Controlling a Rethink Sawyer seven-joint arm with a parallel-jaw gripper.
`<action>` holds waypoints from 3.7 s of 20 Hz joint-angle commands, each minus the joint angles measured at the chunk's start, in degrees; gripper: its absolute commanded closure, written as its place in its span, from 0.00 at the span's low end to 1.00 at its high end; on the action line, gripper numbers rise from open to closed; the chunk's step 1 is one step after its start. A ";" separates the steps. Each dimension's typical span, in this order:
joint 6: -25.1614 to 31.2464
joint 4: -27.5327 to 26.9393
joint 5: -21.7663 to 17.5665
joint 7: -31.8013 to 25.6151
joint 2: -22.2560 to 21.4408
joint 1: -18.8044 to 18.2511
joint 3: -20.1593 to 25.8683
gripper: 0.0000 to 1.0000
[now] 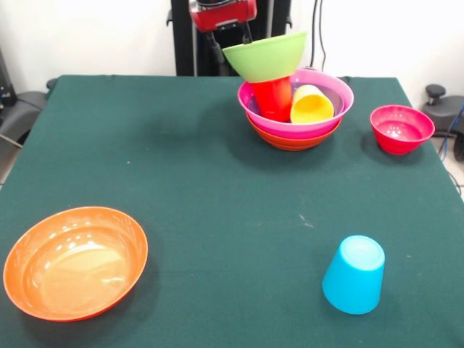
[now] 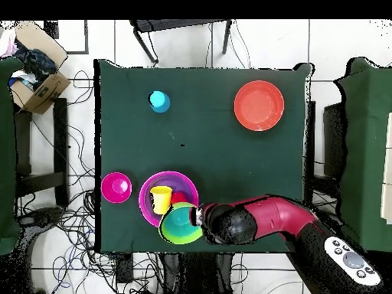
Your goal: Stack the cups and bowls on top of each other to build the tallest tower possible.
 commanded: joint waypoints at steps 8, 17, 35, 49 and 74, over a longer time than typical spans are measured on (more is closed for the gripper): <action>8.39 2.81 2.88 -5.09 -4.39 0.73 0.82 0.00; 10.66 3.69 6.43 -5.45 -8.03 0.65 2.55 0.00; 14.05 -2.11 3.26 -10.60 -7.06 0.39 2.50 0.00; 24.69 -21.94 -4.15 -39.63 4.08 -3.24 11.54 0.00; 35.80 -56.53 -11.97 -97.73 20.25 -1.90 11.61 0.00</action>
